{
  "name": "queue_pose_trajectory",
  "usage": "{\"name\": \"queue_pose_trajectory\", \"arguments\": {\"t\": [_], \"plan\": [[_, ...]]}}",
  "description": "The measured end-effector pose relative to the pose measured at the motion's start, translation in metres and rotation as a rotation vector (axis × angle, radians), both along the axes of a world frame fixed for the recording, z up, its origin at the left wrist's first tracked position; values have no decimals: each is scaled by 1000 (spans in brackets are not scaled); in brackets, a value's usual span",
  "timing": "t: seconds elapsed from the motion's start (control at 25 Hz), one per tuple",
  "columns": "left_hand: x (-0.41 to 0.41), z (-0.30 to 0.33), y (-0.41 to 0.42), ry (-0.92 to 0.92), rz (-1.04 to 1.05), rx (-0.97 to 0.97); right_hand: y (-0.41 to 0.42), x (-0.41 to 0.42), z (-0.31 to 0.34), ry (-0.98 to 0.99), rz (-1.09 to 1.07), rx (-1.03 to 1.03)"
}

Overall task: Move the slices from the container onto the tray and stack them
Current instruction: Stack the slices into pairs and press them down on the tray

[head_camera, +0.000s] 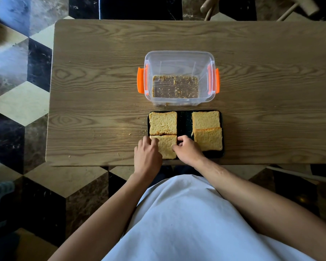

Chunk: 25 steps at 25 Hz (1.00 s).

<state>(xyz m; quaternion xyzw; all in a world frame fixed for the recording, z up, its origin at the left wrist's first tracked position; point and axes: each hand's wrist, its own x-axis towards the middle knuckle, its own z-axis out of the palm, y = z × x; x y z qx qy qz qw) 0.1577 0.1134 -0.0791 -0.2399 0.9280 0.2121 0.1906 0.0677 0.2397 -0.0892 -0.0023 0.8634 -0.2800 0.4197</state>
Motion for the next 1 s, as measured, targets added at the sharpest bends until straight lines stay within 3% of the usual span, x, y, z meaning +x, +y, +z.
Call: {"name": "queue_pose_trajectory", "arguments": {"t": [0.12,0.32,0.6,0.68,0.8,1.0], "plan": [[1,-5,-1,-22,-131,-59,-2,-1,3,-11,-12,1],[-4,-9,-7,-4,-171,-49,3,2,10,-6,-75,-43],[-55,0,21,112,-135,314,62,-21,19,194,-313,-115],[-72,-2,36,65,-78,383,87,-35,19,243,-357,-83],[-89,-6,55,-1,109,467,113,-54,17,365,-240,76],[-96,-10,81,-57,279,458,121,-70,8,295,-68,60]]}}
